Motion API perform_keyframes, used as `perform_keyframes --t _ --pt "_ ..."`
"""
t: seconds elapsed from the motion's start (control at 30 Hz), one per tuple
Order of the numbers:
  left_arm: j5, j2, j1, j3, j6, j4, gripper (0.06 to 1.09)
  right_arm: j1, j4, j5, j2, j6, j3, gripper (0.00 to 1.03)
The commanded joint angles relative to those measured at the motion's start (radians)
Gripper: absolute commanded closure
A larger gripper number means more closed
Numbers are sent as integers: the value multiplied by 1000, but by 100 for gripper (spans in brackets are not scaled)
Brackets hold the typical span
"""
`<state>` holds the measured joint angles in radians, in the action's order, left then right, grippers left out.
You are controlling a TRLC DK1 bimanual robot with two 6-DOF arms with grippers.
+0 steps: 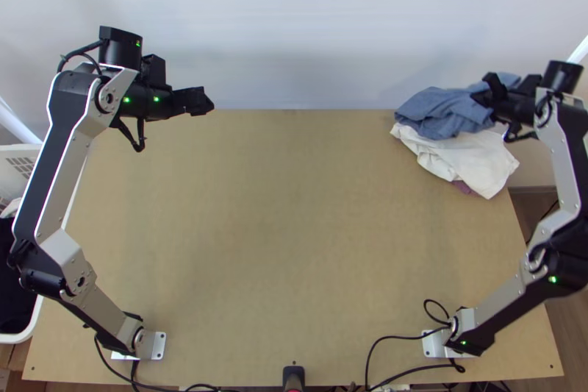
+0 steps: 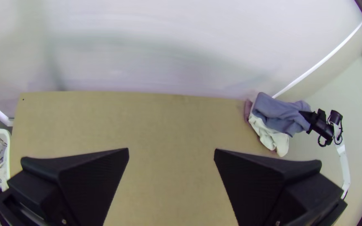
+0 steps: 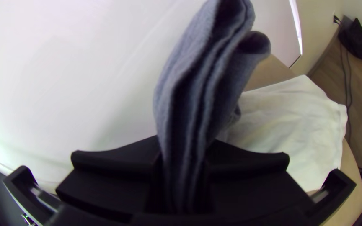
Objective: Fold the t-shirt
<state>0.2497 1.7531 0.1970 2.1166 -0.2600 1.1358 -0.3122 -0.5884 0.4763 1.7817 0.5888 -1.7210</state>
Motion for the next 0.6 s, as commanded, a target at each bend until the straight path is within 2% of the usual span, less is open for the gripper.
perform_keyframes --t 0.0,0.13,0.17,0.2,0.23,0.27,0.3,0.37,0.43,0.57 --pt "-1 -32 -14 -15 15 10 10 -38 18 -19 -79 -64 93 100" --pt "-1 -40 -18 -29 21 12 10 -68 35 -59 -110 -136 186 100" --pt "-1 -41 -18 -30 21 12 10 -79 52 -64 -119 -150 215 97" --pt "-1 -43 -18 -30 22 12 10 -84 62 -64 -125 -165 239 79" --pt "-1 -43 -18 -32 22 12 10 -88 70 -64 -131 -179 262 52" --pt "-1 -44 -18 -30 24 12 10 -93 79 -67 -137 -190 285 20" --pt "-1 -44 -18 -30 24 12 10 -102 93 -74 -139 -204 301 15" --pt "-1 -47 -18 -30 25 12 10 -120 160 -111 -154 -215 340 15" --pt "-1 -52 -18 -30 27 12 10 -140 254 -171 -174 -241 388 9" --pt "-1 -61 -22 -30 31 12 10 -182 348 -266 -212 -277 446 8"
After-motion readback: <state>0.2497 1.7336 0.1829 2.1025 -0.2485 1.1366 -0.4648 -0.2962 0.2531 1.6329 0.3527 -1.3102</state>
